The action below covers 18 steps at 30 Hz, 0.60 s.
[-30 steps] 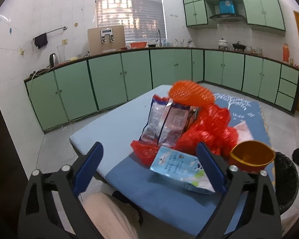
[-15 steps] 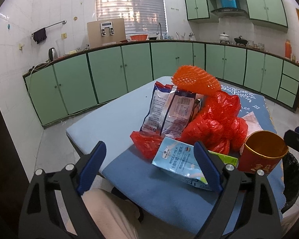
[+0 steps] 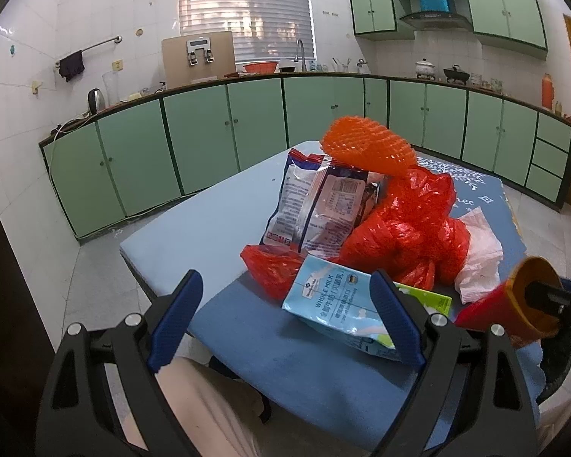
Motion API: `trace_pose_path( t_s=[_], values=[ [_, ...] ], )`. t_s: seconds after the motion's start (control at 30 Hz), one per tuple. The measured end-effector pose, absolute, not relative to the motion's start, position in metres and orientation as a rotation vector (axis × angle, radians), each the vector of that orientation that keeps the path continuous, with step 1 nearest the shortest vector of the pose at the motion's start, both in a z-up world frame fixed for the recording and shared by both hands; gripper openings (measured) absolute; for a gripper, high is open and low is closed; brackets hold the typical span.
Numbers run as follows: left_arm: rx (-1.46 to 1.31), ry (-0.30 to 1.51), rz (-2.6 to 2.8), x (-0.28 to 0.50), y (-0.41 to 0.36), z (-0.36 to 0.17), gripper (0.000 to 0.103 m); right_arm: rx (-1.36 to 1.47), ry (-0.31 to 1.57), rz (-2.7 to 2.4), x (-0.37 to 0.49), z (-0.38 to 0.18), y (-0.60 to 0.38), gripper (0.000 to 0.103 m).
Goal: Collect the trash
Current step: 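Grasp the red paper cup by its rim with the right gripper, then grasp the milk carton with the left gripper while the right gripper holds the cup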
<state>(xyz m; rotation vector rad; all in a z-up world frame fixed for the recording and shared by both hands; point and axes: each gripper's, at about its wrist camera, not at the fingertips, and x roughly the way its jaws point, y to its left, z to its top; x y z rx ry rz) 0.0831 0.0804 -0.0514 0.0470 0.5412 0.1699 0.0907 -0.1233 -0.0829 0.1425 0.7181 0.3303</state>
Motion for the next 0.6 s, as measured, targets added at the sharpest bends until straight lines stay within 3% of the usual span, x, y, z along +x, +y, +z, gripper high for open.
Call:
trace_pose_path(
  t_s=[0.17,0.6],
  values=[
    [0.053,0.546,0.162,0.082,0.077,-0.053,0.087,0.152,0.709,0.363,0.084,-0.085,-0.127,0.007],
    [0.032,0.601,0.069,0.076,0.05,-0.065,0.088,0.172,0.639,0.281,0.064,-0.068,-0.154,0.007]
  ],
)
